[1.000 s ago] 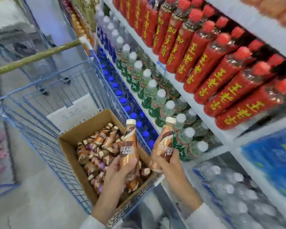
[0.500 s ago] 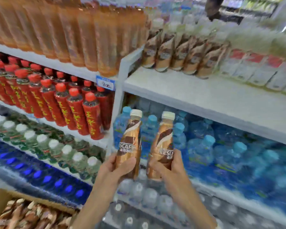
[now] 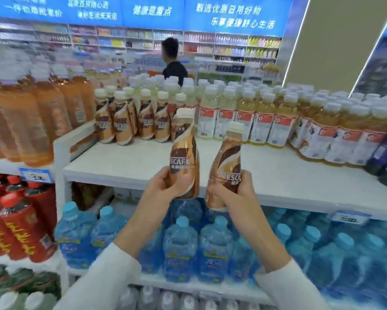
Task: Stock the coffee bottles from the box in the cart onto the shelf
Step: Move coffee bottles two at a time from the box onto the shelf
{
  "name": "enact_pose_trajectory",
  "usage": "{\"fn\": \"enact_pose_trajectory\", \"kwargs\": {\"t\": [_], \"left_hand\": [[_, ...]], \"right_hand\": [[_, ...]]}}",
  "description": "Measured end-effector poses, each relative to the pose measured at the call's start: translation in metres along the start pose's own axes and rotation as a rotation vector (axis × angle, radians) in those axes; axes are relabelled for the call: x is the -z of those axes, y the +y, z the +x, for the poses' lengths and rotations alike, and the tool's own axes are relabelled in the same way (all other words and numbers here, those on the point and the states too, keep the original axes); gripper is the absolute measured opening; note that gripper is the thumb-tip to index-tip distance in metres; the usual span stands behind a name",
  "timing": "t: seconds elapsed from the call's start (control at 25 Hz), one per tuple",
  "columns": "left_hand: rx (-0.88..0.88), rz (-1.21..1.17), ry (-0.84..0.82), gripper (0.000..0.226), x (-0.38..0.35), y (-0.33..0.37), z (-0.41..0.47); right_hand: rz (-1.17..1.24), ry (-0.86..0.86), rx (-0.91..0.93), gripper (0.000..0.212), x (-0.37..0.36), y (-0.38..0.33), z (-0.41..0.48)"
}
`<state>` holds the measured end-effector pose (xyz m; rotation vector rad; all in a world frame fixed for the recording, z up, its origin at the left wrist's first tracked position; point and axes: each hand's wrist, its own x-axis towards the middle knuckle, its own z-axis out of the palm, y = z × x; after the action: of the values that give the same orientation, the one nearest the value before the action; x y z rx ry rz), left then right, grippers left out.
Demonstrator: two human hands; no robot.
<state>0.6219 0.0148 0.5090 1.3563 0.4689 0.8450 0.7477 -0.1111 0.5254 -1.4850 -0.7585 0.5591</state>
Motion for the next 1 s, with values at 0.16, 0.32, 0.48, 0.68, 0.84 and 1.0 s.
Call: {"fn": "enact_pose_trajectory", "kwargs": {"t": [0.16,0.32,0.48,0.68,0.84,1.0], "left_hand": [[-0.061,0.342,-0.047,0.038,0.000,0.014,0.053],[-0.015,0.511,-0.056,0.052,0.013,0.006,0.088],[0.006,0.551,-0.070,0.049,0.018,-0.010,0.093],[-0.037,0.515,-0.063,0.068,0.020,-0.020,0.091],[-0.037,0.447,-0.134,0.070,0.026,-0.015,0.091],[-0.060,0.441,-0.058,0.066,0.024,-0.012,0.088]], "right_hand": [[-0.057,-0.003,0.041,0.048,0.010,-0.014,0.049],[-0.031,-0.014,-0.009,0.049,0.007,-0.004,0.081],[-0.028,-0.007,-0.020,0.049,-0.001,0.010,0.093],[-0.136,-0.054,0.005,0.061,0.006,0.017,0.095],[-0.108,-0.082,0.048,0.078,0.019,0.020,0.089],[-0.209,0.056,0.116,0.070,0.014,0.025,0.082]]}}
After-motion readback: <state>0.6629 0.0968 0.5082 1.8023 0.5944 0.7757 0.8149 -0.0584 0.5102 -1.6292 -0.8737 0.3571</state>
